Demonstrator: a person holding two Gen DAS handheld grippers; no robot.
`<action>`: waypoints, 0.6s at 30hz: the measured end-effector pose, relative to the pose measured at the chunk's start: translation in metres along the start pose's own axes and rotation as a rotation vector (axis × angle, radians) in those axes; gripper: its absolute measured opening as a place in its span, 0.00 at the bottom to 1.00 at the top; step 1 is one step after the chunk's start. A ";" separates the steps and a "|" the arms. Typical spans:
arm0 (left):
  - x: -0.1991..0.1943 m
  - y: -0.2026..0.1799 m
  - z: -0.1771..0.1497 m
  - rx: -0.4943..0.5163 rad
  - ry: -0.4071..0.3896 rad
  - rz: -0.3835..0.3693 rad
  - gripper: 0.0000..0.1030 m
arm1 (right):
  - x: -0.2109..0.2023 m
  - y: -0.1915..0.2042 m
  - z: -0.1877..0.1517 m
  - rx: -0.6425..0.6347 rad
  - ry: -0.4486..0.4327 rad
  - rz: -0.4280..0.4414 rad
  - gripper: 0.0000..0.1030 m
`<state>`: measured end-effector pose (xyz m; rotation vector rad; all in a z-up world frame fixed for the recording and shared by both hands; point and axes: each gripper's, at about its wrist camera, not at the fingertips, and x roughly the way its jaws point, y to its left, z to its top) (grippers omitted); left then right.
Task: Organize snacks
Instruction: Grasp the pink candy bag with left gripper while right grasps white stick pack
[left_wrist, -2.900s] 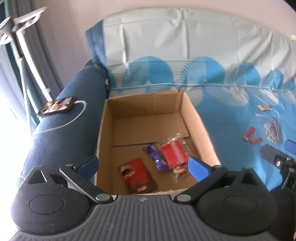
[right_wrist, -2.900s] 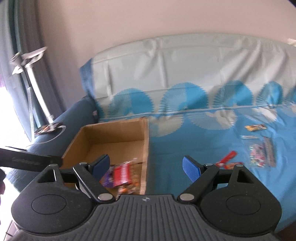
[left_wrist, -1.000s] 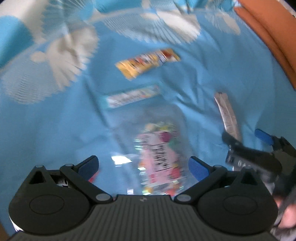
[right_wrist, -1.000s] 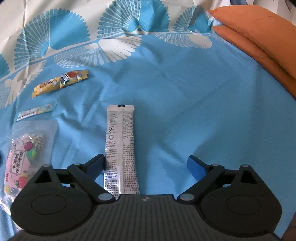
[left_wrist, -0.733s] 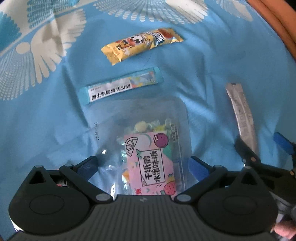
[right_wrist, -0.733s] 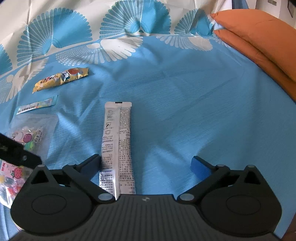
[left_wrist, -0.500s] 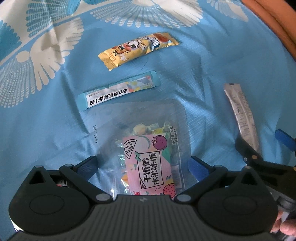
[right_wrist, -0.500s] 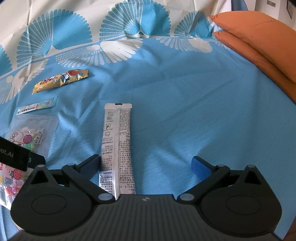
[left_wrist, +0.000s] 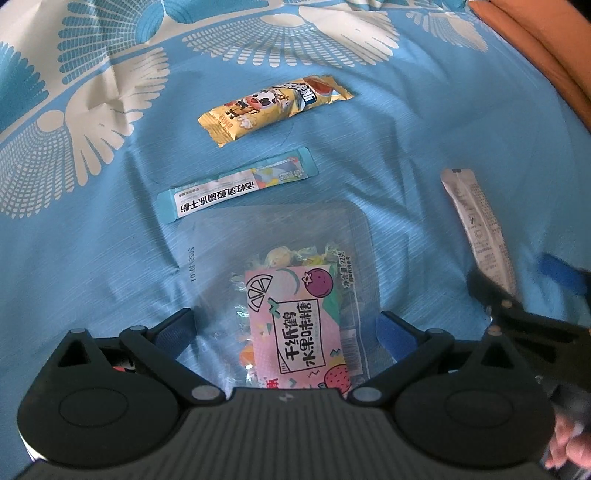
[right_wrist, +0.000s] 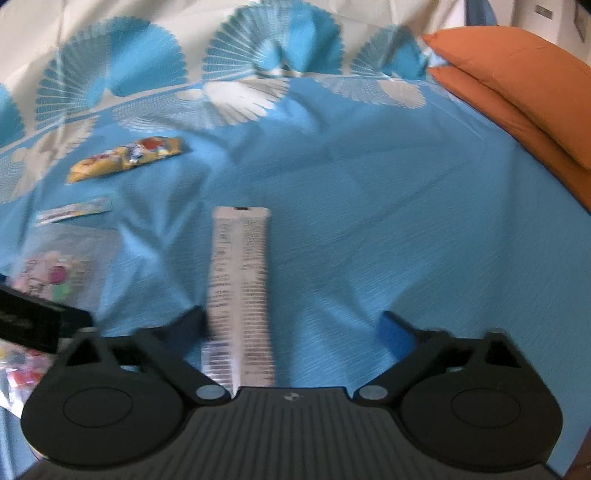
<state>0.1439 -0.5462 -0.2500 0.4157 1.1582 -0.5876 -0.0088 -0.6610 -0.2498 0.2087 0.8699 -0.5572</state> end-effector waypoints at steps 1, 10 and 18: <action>0.000 0.003 0.001 -0.018 -0.011 -0.002 0.91 | -0.005 0.005 0.000 -0.028 -0.017 0.020 0.33; -0.040 0.041 0.010 -0.152 -0.039 -0.178 0.13 | -0.025 0.016 -0.007 -0.020 -0.007 0.027 0.28; -0.039 0.058 -0.007 -0.223 -0.029 -0.298 0.13 | -0.033 0.003 -0.014 0.044 0.018 0.018 0.29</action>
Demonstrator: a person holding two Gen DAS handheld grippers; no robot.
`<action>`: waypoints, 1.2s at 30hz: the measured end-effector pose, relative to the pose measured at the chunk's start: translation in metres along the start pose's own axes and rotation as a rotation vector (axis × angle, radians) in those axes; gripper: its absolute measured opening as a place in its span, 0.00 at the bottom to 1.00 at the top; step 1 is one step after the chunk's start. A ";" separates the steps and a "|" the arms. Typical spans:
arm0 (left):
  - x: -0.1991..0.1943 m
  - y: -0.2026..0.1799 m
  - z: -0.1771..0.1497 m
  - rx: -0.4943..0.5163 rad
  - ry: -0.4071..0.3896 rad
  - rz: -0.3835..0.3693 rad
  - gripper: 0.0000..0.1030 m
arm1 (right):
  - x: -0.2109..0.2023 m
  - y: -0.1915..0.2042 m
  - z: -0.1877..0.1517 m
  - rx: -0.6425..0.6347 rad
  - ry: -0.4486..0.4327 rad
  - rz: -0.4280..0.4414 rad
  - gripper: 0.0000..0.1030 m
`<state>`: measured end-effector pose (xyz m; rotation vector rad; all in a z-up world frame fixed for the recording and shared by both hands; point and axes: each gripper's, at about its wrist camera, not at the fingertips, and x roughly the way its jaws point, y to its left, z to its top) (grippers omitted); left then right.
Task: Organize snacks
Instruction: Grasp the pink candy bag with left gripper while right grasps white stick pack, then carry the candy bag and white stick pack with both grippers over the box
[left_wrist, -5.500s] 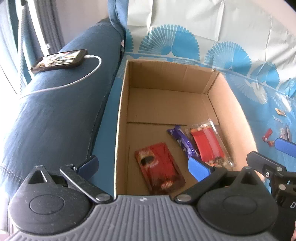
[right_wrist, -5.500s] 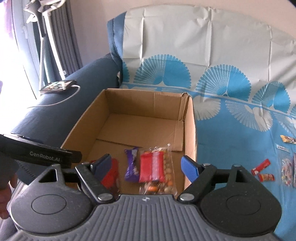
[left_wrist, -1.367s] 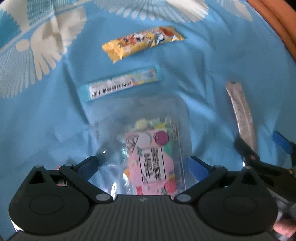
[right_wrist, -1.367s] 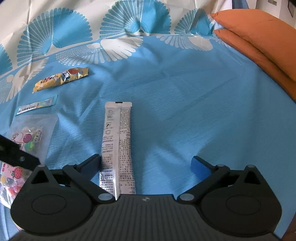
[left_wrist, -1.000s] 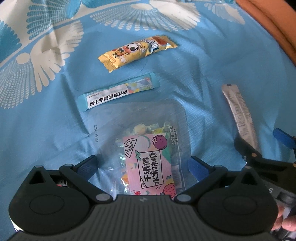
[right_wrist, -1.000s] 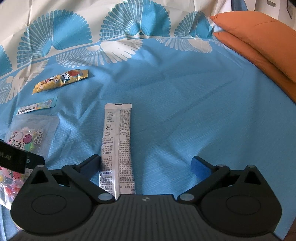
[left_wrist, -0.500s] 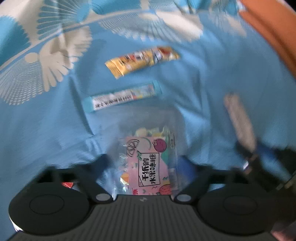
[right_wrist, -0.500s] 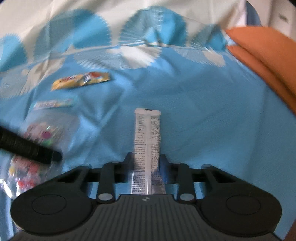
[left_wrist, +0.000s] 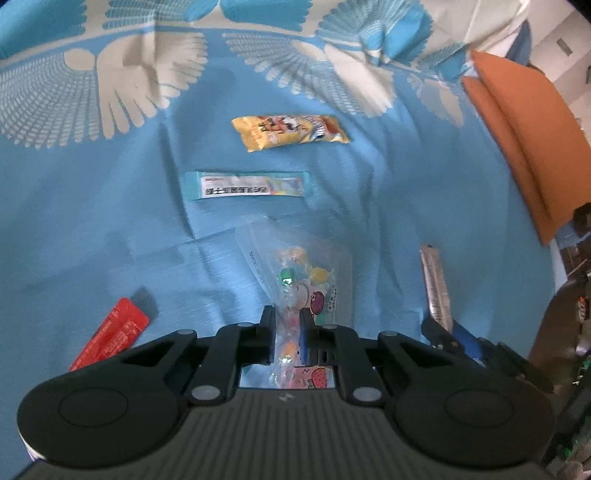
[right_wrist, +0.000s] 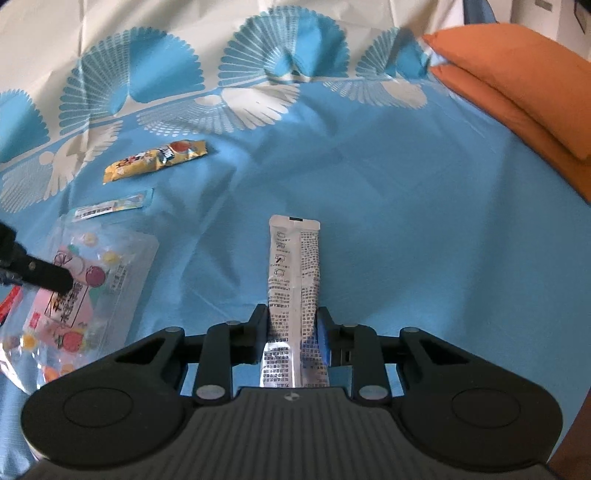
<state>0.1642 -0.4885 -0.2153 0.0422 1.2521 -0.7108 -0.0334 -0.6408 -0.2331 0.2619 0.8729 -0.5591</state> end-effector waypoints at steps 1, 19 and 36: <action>-0.005 -0.001 -0.001 0.003 -0.011 -0.008 0.13 | -0.001 -0.001 -0.001 0.004 0.000 0.000 0.29; -0.258 0.074 -0.082 -0.024 -0.232 0.068 0.13 | -0.209 0.062 -0.007 0.124 -0.259 0.233 0.29; -0.464 0.201 -0.313 -0.274 -0.336 0.262 0.13 | -0.381 0.247 -0.106 -0.228 -0.123 0.627 0.29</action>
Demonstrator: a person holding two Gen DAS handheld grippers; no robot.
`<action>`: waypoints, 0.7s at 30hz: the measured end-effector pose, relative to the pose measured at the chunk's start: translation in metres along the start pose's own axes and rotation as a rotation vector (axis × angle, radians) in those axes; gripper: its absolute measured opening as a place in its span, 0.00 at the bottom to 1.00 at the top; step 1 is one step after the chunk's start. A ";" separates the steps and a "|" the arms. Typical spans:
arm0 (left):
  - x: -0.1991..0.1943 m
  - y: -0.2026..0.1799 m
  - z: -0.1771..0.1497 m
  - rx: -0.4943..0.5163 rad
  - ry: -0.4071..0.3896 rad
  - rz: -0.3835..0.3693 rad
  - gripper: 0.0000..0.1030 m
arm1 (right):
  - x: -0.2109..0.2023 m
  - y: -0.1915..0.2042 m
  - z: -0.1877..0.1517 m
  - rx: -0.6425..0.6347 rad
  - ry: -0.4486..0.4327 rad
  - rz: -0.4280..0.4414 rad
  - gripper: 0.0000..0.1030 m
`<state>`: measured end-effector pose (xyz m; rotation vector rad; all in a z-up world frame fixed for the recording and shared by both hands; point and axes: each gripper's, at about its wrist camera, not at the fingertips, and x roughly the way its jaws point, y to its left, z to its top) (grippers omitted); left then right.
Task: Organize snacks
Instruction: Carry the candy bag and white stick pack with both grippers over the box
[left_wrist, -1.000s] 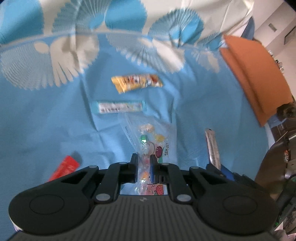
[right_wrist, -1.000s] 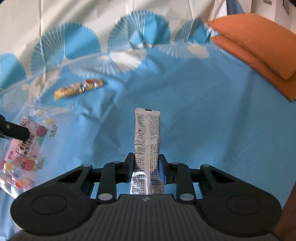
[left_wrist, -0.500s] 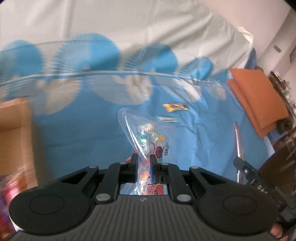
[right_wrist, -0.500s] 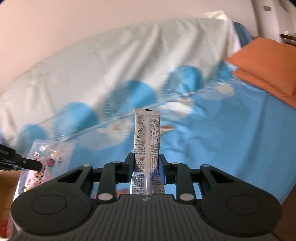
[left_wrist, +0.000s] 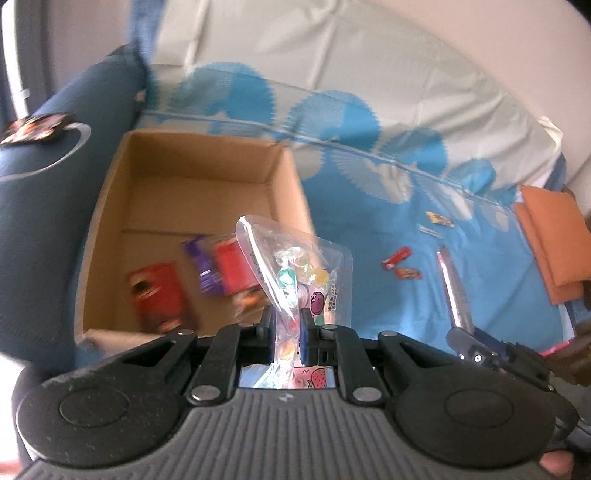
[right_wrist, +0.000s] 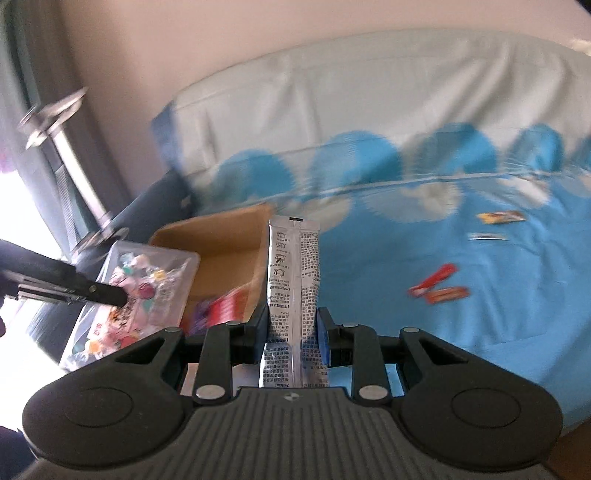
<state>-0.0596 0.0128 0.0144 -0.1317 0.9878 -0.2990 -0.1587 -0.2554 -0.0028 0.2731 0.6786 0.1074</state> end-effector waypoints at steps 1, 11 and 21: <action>-0.006 0.009 -0.006 -0.009 -0.008 0.007 0.13 | 0.001 0.014 -0.003 -0.020 0.014 0.013 0.29; -0.044 0.066 -0.028 -0.093 -0.086 -0.009 0.13 | 0.002 0.092 -0.014 -0.159 0.068 0.032 0.29; -0.050 0.096 -0.032 -0.099 -0.095 -0.028 0.13 | 0.015 0.114 -0.013 -0.219 0.096 -0.003 0.29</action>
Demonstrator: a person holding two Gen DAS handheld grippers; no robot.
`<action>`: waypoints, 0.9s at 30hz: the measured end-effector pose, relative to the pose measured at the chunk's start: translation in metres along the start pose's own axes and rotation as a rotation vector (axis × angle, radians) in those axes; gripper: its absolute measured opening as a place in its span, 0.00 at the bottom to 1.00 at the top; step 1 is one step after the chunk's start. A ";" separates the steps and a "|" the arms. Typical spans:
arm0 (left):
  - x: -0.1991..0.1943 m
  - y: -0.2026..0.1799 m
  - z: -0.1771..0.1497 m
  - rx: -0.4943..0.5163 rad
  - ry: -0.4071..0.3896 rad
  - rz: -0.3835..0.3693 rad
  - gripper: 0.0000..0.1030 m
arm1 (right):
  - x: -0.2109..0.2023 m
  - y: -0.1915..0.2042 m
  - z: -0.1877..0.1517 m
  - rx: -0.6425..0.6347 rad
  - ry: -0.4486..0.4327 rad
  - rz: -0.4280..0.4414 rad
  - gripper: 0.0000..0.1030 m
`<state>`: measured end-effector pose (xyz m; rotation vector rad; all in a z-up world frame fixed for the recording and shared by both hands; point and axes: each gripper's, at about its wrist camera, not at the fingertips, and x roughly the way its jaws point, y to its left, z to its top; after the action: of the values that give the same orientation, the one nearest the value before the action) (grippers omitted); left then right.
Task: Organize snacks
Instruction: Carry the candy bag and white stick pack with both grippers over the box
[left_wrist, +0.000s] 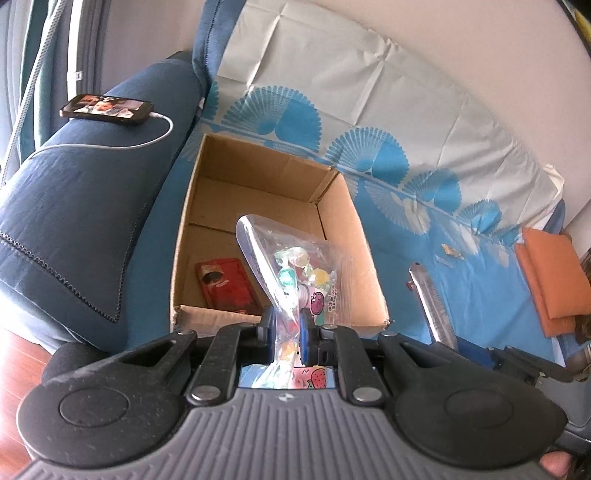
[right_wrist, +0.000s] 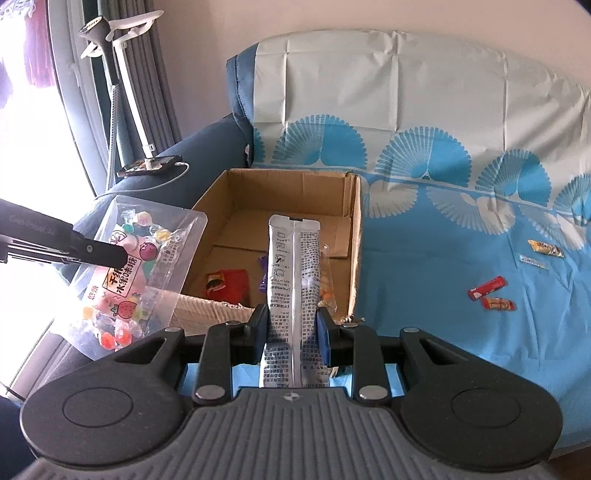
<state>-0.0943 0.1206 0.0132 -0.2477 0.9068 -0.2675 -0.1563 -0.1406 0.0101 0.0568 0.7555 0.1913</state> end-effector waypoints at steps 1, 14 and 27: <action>0.000 0.003 -0.001 -0.002 -0.001 0.001 0.13 | 0.001 0.002 0.001 -0.007 0.001 -0.001 0.29; 0.003 0.009 0.001 0.004 0.005 0.014 0.13 | 0.010 0.002 0.003 -0.022 0.020 -0.002 0.29; 0.012 0.007 0.011 0.007 0.007 0.011 0.13 | 0.014 0.002 0.006 0.000 0.002 -0.008 0.29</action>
<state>-0.0774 0.1245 0.0088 -0.2354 0.9135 -0.2610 -0.1425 -0.1354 0.0052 0.0533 0.7579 0.1844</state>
